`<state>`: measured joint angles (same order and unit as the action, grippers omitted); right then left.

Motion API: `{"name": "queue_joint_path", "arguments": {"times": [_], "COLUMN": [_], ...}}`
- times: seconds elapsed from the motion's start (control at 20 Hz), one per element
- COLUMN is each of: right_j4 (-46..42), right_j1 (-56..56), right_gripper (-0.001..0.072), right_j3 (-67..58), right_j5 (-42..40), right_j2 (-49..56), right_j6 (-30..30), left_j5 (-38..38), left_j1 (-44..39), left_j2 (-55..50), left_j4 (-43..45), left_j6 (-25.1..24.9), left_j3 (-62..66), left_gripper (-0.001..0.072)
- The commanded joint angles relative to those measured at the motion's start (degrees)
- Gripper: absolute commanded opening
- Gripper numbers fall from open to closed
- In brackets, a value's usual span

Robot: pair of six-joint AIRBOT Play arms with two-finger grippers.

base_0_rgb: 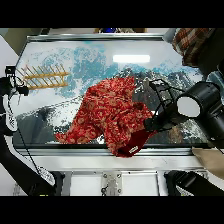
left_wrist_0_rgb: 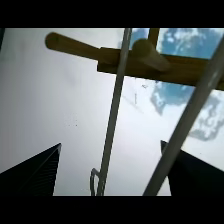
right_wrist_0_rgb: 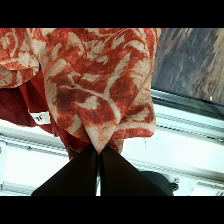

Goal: Fold the clothes and pants, and hang the long-sleeved shirts on hangers.

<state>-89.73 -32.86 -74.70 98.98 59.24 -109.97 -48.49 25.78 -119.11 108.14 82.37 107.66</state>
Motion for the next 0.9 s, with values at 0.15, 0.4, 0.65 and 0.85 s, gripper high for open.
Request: {"name": "queue_joint_path", "arguments": {"times": [0.15, 0.4, 0.65, 0.85], "right_j4": [0.00, 0.02, 0.02, 0.00], "right_j1": [0.02, 0.02, 0.02, 0.02], "right_gripper": [0.0017, 0.0017, 0.0017, 0.0017], "right_j3": [0.02, 0.02, 0.02, 0.02], "right_j5": [0.02, 0.02, 0.02, 0.02], "right_j2": [0.17, 0.17, 0.17, 0.17], "right_j6": [0.00, 0.00, 0.00, 0.00], "left_j5": [-2.43, -3.61, -5.77, -7.72], "left_j1": [0.13, 0.02, -0.04, -0.59], "left_j2": [-5.49, -5.49, -5.40, -3.54], "left_j4": [0.35, 0.26, 0.11, -0.07], "left_j6": [-0.98, -0.96, -0.94, -0.92], "left_j3": [2.86, 2.89, 2.91, 2.86], "left_gripper": [0.0690, 0.0138, 0.0022, 0.0020]}}
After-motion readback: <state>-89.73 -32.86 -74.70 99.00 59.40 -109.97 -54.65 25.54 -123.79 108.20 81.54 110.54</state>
